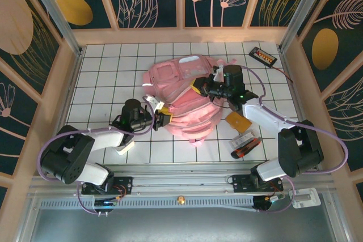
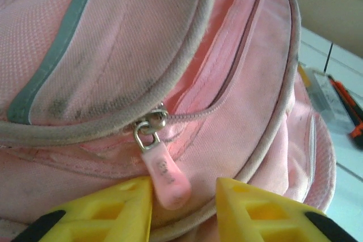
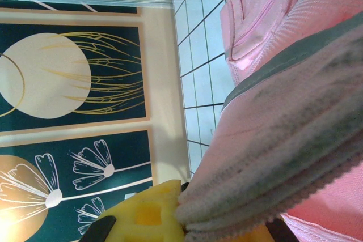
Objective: Pack books, pencil case, and school supplies into a backpack
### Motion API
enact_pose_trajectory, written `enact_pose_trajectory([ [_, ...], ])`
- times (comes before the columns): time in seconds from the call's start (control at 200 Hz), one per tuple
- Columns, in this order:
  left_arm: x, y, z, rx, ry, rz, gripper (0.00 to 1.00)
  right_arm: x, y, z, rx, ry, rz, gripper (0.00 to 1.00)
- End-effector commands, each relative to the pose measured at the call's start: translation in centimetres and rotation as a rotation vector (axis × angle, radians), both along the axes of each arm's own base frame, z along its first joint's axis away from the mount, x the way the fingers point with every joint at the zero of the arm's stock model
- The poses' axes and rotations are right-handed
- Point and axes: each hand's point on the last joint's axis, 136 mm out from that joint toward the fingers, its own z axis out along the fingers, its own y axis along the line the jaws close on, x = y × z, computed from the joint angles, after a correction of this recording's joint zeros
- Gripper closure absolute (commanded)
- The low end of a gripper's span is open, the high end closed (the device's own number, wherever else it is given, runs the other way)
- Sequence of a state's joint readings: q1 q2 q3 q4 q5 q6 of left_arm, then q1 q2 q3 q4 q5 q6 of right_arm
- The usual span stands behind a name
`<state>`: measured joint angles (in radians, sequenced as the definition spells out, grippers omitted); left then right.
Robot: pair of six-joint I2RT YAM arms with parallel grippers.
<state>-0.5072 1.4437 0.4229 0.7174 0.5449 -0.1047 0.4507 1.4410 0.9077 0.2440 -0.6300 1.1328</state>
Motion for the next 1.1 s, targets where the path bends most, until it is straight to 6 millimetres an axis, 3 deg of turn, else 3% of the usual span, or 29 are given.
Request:
enact_pose_trajectory([
  [0.0, 0.5, -0.5, 1.1, -0.047, -0.034, 0.003, 0.72, 0.0, 0.7, 3.0, 0.058, -0.120, 0.037, 1.00],
  [0.18, 2.3, 0.3, 0.2, -0.013, 0.002, 0.110, 0.82, -0.1, 1.0, 3.0, 0.059, -0.119, 0.043, 1.00],
  [0.325, 2.5, 0.5, -0.4, -0.017, 0.029, 0.139, 1.00, -0.2, 0.9, 3.1, 0.061, -0.123, 0.047, 1.00],
  [0.475, 3.1, 1.4, -0.8, 0.002, 0.072, 0.215, 1.00, -0.1, 0.5, 2.7, 0.058, -0.121, 0.044, 1.00],
  [0.816, 6.5, 8.8, -1.5, 0.261, 0.068, 0.602, 1.00, -0.1, -1.4, 3.5, 0.014, -0.153, 0.017, 1.00],
  [1.096, 8.9, 10.8, -3.1, 0.278, 0.160, 0.684, 1.00, -0.6, -1.1, 3.8, 0.030, -0.162, 0.054, 1.00],
])
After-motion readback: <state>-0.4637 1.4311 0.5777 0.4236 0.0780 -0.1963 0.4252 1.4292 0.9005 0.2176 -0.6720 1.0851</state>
